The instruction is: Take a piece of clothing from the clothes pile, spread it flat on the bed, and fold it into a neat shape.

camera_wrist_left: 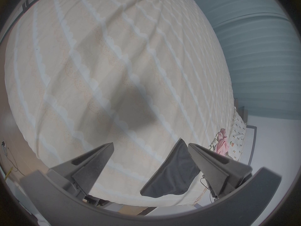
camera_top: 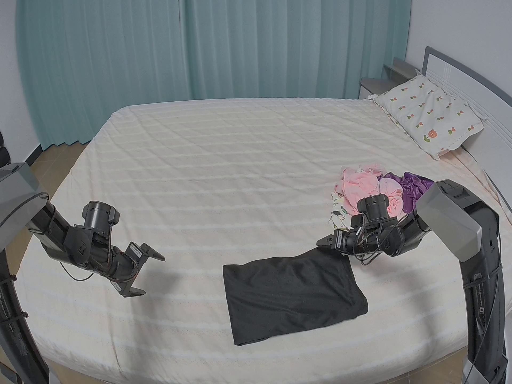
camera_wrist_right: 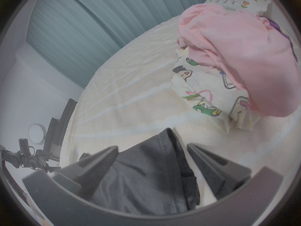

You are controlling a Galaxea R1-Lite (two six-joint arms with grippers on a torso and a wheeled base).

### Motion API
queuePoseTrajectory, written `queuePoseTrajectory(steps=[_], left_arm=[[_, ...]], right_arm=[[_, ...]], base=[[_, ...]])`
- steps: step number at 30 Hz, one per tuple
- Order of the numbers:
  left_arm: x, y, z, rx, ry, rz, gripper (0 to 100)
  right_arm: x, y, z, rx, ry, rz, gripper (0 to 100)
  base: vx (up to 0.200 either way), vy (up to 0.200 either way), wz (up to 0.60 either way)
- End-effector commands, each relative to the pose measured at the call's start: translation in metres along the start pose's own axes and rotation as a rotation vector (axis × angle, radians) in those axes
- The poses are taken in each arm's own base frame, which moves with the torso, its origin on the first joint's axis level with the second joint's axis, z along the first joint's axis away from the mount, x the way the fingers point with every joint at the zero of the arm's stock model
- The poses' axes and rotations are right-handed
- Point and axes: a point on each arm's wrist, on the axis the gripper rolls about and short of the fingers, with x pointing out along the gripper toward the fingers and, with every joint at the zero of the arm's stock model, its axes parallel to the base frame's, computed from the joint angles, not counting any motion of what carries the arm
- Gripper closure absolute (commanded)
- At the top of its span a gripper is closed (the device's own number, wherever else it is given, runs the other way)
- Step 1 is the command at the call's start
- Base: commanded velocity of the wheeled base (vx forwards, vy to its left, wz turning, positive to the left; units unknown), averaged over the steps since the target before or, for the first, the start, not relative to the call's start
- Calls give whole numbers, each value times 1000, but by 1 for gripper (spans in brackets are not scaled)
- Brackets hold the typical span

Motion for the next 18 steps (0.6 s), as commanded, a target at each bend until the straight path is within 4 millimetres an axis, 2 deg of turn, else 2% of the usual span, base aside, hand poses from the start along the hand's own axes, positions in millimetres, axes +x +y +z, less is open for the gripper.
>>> queuePoseTrajectory(steps=[1, 18], left_arm=[[0, 0, 0, 0, 0, 0, 0], [0, 0, 0, 0, 0, 0, 0]], right_arm=[[8, -1, -1, 6, 7, -5, 100], [-2, -14, 14, 125, -52, -47, 100]], base=[[0, 0, 0], [0, 0, 0]])
